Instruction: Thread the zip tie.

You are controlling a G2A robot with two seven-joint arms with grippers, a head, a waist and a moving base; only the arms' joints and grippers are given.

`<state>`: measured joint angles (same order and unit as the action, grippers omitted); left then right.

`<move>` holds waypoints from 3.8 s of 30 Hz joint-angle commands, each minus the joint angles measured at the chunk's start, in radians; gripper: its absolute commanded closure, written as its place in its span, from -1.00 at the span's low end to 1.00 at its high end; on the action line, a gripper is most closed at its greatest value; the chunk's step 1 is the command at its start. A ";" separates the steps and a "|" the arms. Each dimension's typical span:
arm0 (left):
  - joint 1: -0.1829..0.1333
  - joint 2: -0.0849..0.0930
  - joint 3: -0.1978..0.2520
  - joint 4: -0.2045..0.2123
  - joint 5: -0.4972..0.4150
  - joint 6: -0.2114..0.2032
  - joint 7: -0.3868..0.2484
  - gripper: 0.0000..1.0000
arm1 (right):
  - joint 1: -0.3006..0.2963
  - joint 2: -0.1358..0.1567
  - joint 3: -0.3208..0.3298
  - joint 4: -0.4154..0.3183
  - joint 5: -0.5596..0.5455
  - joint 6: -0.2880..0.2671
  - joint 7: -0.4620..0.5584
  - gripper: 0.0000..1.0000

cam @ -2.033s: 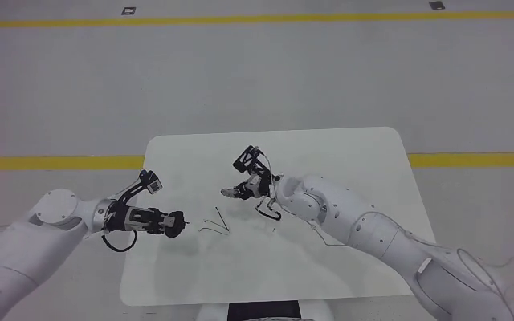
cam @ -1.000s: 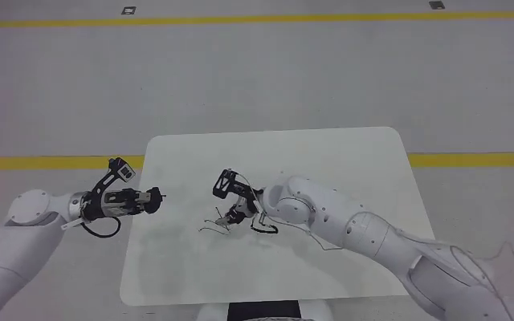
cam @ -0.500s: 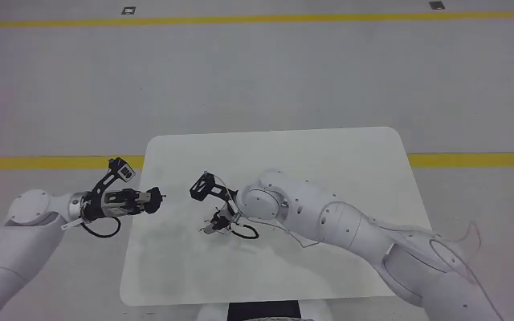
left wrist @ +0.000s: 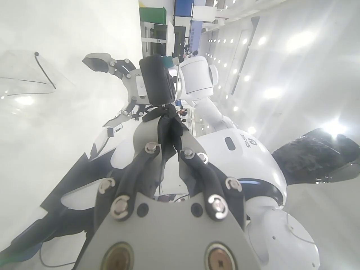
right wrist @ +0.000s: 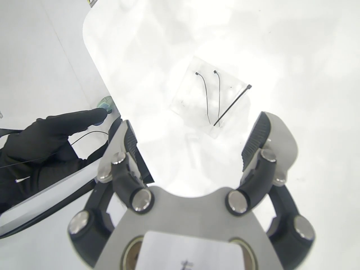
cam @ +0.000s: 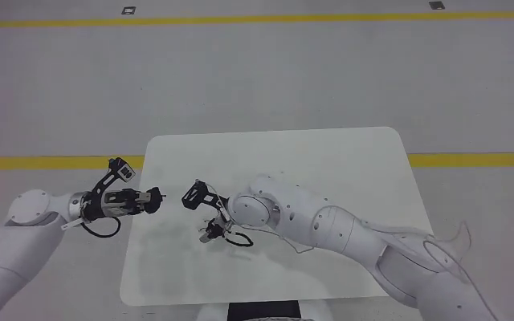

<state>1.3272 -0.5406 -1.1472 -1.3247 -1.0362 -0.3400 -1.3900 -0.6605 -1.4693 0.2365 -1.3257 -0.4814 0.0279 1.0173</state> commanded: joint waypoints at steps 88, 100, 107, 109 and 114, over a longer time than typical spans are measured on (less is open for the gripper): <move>0.000 0.000 0.000 0.000 0.000 0.000 0.000 1.00 | -0.053 -0.476 0.039 0.651 -0.343 0.176 0.192 0.46; 0.000 0.000 0.000 0.000 0.000 0.000 0.000 1.00 | -0.030 -0.484 0.026 0.699 -0.321 0.105 0.175 0.44; 0.000 0.000 0.000 0.000 0.000 0.000 0.000 1.00 | -0.025 -0.487 0.009 0.722 -0.305 0.083 0.160 0.56; 0.000 0.000 0.000 0.000 0.000 0.000 0.000 1.00 | -0.023 -0.488 0.005 0.726 -0.300 0.080 0.158 0.66; 0.000 0.000 0.000 0.000 0.000 0.000 0.000 1.00 | -0.016 -0.490 -0.008 0.732 -0.289 0.081 0.155 1.00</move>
<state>1.3272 -0.5406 -1.1472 -1.3247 -1.0362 -0.3400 -1.3900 -0.6780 -1.9588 0.2308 -0.5950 -0.7718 0.1079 1.1721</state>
